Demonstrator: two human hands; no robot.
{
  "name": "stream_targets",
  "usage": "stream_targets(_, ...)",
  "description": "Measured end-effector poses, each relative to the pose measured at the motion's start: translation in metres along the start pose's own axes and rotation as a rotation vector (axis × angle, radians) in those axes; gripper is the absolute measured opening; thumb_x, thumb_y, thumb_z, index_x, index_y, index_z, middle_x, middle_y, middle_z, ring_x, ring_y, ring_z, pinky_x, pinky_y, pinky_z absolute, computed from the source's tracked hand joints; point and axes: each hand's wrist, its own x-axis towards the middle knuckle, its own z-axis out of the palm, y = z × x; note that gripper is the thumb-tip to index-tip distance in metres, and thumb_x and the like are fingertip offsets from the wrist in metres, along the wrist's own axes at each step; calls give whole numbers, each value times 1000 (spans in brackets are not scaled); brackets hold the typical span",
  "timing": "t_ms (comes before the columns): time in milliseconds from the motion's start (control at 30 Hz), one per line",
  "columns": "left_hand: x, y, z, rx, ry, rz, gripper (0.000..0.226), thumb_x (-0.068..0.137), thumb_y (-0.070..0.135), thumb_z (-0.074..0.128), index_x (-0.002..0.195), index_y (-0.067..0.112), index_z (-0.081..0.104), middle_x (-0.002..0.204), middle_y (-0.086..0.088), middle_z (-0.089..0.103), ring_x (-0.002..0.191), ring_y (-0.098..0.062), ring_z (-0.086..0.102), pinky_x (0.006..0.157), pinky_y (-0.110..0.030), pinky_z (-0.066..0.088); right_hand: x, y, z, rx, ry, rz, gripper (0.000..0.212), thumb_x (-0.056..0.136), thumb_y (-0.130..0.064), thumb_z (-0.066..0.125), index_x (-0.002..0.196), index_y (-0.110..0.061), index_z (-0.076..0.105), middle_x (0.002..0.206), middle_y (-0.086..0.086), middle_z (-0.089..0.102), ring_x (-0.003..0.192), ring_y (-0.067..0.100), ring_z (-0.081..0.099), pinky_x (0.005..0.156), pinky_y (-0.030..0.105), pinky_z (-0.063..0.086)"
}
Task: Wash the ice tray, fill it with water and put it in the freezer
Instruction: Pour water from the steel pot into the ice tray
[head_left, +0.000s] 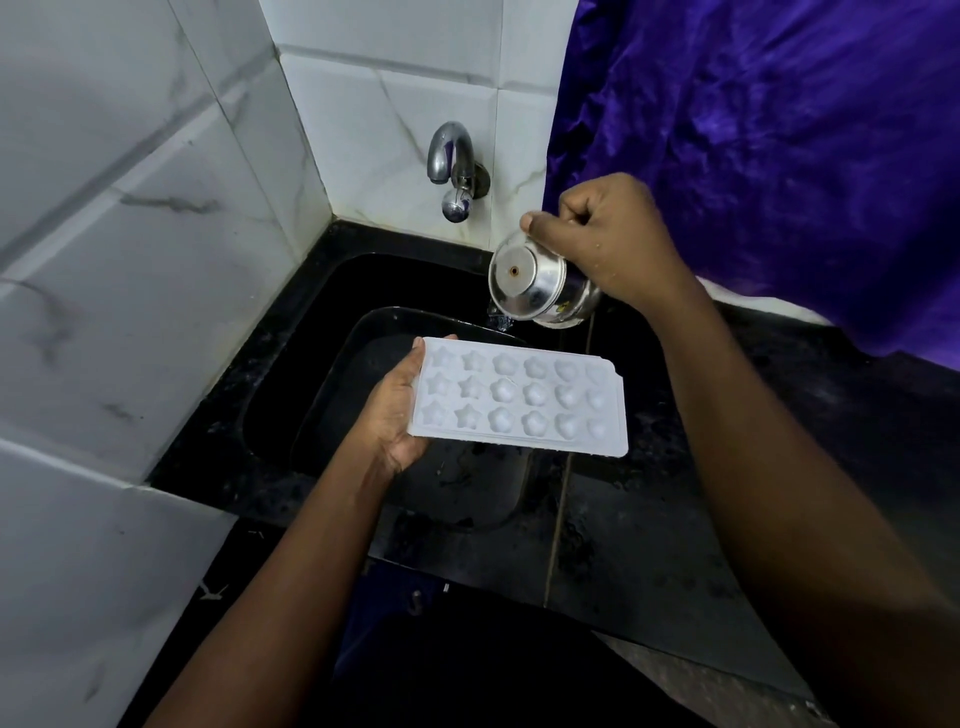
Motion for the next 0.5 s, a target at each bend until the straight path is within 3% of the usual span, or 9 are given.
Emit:
stream_targets(100, -1, 1, 2, 10, 4, -10, 56, 110, 56, 44, 105, 21, 86, 130, -15, 76, 113, -31, 77, 96, -52, 57, 0, -2, 4, -76, -28, -9, 58, 91, -37, 76, 54, -15, 37, 50, -2, 34, 50, 8, 32, 51, 26, 30)
stream_targets(233, 0, 2, 3, 16, 16, -9, 59, 110, 57, 42, 99, 22, 88, 124, -13, 78, 109, -29, 78, 94, -51, 57, 1, -4, 6, -104, -36, -16, 57, 91, -38, 75, 54, -15, 38, 52, 1, 35, 51, 10, 33, 52, 29, 30)
stream_targets(400, 2, 2, -1, 0, 15, -2, 55, 110, 57, 44, 114, 17, 81, 130, -17, 75, 112, -32, 77, 93, -51, 57, 5, -10, 1, -100, -7, -34, 57, 91, -40, 75, 53, -17, 38, 52, 3, 38, 50, 10, 33, 51, 28, 29)
stream_targets(500, 5, 1, -6, -19, 0, 5, 54, 108, 58, 46, 130, 16, 73, 137, -17, 72, 122, -35, 72, 101, -55, 55, 8, -10, -2, -100, 6, -36, 57, 91, -43, 74, 54, -14, 40, 54, 9, 41, 51, 14, 35, 52, 29, 30)
